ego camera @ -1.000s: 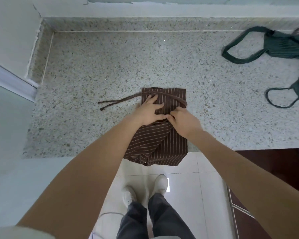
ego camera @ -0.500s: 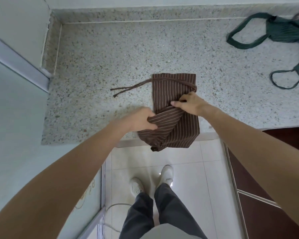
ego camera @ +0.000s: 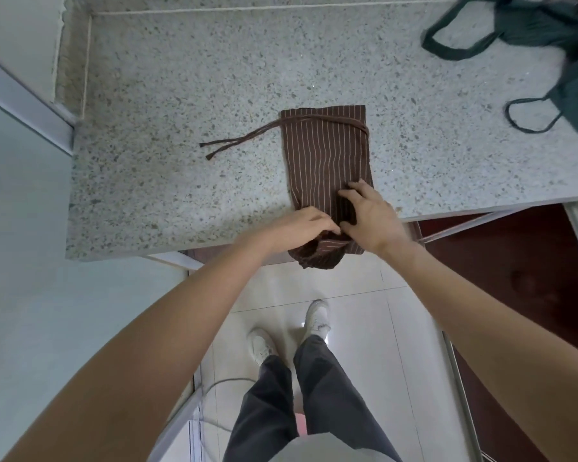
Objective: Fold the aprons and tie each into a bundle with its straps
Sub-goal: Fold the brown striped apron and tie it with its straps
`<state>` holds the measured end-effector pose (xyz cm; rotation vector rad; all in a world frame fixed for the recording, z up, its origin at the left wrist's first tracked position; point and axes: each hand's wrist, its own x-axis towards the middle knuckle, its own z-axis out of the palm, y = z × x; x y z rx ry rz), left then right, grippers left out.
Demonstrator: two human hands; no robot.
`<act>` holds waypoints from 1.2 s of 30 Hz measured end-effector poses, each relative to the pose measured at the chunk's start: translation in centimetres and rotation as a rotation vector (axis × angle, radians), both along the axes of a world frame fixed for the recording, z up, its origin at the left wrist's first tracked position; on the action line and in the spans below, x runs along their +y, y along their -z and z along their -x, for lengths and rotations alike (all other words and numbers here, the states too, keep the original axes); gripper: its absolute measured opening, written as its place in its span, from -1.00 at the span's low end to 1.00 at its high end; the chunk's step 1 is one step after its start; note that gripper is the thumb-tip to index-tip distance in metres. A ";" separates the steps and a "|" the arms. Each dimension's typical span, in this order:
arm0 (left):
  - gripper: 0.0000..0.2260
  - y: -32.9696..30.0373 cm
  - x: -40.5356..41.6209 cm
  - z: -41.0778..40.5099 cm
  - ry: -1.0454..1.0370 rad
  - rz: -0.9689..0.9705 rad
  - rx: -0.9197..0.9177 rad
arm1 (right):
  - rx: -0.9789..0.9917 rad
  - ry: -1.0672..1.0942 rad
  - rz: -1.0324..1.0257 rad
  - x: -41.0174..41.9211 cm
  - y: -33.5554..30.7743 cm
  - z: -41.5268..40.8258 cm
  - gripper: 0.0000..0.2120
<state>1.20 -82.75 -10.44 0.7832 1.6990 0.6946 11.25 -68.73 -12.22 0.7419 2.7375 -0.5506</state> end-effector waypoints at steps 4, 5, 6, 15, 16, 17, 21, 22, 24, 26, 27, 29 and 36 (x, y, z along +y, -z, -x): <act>-0.80 0.9 -1.5 -0.9 -0.236 -0.092 0.152 | -0.165 -0.013 0.010 -0.2 0.5 -2.1 -0.16; -0.83 1.2 -1.9 -0.9 -0.269 -0.098 0.289 | -0.199 -0.039 0.004 -0.1 0.4 -2.3 -0.10; -0.84 1.5 -2.3 -0.8 -0.273 -0.091 0.423 | -0.221 -0.069 -0.009 0.1 0.4 -2.5 -0.06; -0.39 4.9 -5.0 -3.2 0.244 0.154 1.222 | -0.269 -0.157 0.084 1.9 0.3 -2.2 -0.03; -0.43 5.1 -4.9 -3.5 0.168 0.167 1.222 | -0.269 -0.158 0.096 1.9 0.3 -2.1 -0.06; -0.53 5.1 -4.8 -3.8 0.100 0.158 1.207 | -0.274 -0.161 0.102 1.9 0.3 -1.9 -0.08; -0.75 3.2 -3.7 -5.7 -0.112 0.025 1.048 | -0.264 -0.147 0.112 1.8 0.5 -1.7 -0.24; -0.74 2.4 -4.0 -6.2 -0.114 -0.035 1.040 | -0.253 -0.143 0.114 1.7 0.5 -1.8 -0.30; -0.63 1.9 -4.7 -6.6 -0.094 -0.190 1.071 | -0.253 -0.147 0.107 1.6 0.8 -1.7 -0.40; -0.57 1.4 -5.1 -6.9 -0.005 -0.259 1.081 | -0.254 -0.134 0.127 1.5 0.9 -1.8 -0.45; -0.61 0.9 -4.8 -7.1 0.061 -0.245 1.073 | -0.247 -0.124 0.148 1.5 1.1 -1.8 -0.46; -0.71 0.3 -4.0 -7.4 0.231 -0.108 1.042 | -0.209 -0.101 0.205 1.5 1.1 -2.0 -0.48; -0.79 0.7 -2.8 -8.9 0.374 0.024 1.091 | 0.262 0.539 0.278 0.9 0.1 -4.7 -0.74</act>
